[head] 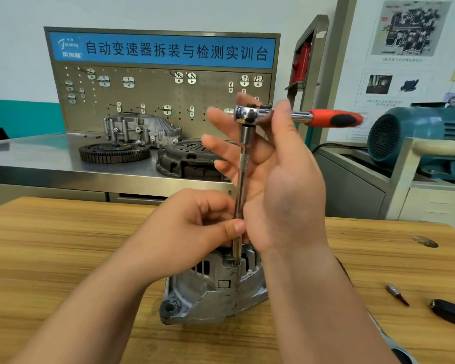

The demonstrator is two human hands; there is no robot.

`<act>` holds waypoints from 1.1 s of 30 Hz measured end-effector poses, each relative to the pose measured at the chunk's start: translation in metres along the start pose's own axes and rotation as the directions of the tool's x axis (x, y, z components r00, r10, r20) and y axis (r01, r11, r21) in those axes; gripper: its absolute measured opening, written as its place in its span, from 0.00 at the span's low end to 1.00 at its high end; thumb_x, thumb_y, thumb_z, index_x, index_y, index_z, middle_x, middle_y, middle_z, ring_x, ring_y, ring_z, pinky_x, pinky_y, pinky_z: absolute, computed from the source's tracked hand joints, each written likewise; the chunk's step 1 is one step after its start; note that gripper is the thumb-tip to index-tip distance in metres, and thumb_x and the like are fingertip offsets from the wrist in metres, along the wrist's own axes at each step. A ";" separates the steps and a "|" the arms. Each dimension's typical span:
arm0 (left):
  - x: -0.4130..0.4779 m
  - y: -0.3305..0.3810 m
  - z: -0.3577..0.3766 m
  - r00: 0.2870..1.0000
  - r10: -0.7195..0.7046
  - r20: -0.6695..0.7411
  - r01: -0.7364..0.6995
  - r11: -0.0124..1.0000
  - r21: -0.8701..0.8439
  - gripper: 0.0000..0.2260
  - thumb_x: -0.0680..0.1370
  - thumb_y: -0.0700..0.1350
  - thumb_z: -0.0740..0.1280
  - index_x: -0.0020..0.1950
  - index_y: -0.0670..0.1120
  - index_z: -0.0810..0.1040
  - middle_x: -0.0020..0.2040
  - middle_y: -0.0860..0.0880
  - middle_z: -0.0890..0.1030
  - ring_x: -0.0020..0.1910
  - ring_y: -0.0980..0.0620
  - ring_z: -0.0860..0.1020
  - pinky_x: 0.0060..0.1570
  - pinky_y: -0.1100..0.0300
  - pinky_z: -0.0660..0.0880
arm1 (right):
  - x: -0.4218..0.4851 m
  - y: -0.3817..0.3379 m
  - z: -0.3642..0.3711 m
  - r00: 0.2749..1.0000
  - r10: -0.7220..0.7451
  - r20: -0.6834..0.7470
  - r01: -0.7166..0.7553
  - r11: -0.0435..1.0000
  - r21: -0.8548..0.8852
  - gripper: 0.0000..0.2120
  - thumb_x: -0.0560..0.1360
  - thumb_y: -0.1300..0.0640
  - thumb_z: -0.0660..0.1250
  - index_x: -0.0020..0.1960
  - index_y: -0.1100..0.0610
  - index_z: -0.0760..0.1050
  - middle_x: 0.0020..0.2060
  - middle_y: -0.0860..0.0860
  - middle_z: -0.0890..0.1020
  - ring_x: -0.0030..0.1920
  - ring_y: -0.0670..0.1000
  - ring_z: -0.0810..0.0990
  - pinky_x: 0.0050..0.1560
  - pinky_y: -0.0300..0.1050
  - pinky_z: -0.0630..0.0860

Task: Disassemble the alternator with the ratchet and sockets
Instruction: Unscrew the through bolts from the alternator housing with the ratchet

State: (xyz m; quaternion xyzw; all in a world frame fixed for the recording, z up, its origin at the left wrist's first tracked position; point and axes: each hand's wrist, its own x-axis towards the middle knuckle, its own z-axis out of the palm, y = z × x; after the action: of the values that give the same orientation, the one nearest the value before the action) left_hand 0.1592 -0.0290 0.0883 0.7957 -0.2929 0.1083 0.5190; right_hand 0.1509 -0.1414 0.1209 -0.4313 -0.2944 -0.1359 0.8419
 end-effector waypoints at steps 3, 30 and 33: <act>0.001 -0.001 0.003 0.998 -0.018 -0.056 0.019 1.000 0.015 0.05 0.72 0.36 0.70 0.45 0.35 0.81 0.40 0.39 0.84 0.43 0.37 0.82 0.48 0.41 0.78 | 0.000 0.002 0.001 0.995 -0.095 -0.011 0.093 0.990 -0.108 0.12 0.77 0.51 0.63 0.57 0.52 0.79 0.48 0.47 0.85 0.48 0.46 0.81 0.48 0.40 0.77; -0.001 0.002 0.002 0.998 0.050 0.026 -0.049 0.999 -0.009 0.11 0.68 0.49 0.67 0.39 0.41 0.81 0.33 0.54 0.83 0.35 0.57 0.81 0.40 0.62 0.79 | 0.003 -0.004 -0.004 1.000 -0.008 -0.007 0.008 1.000 -0.006 0.20 0.73 0.45 0.61 0.58 0.55 0.77 0.50 0.52 0.85 0.48 0.52 0.84 0.48 0.39 0.80; 0.000 -0.001 0.003 0.998 0.044 -0.041 -0.044 0.999 0.008 0.23 0.66 0.54 0.68 0.44 0.33 0.80 0.38 0.45 0.85 0.42 0.41 0.83 0.47 0.43 0.79 | 0.002 0.000 -0.003 0.989 -0.148 0.023 0.150 0.977 -0.153 0.14 0.76 0.54 0.65 0.61 0.53 0.77 0.57 0.46 0.83 0.59 0.47 0.80 0.65 0.47 0.73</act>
State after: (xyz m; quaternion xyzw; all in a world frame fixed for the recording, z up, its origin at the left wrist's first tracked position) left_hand 0.1591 -0.0310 0.0860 0.7885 -0.2993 0.1372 0.5195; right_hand 0.1537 -0.1433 0.1208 -0.4728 -0.3194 -0.2185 0.7917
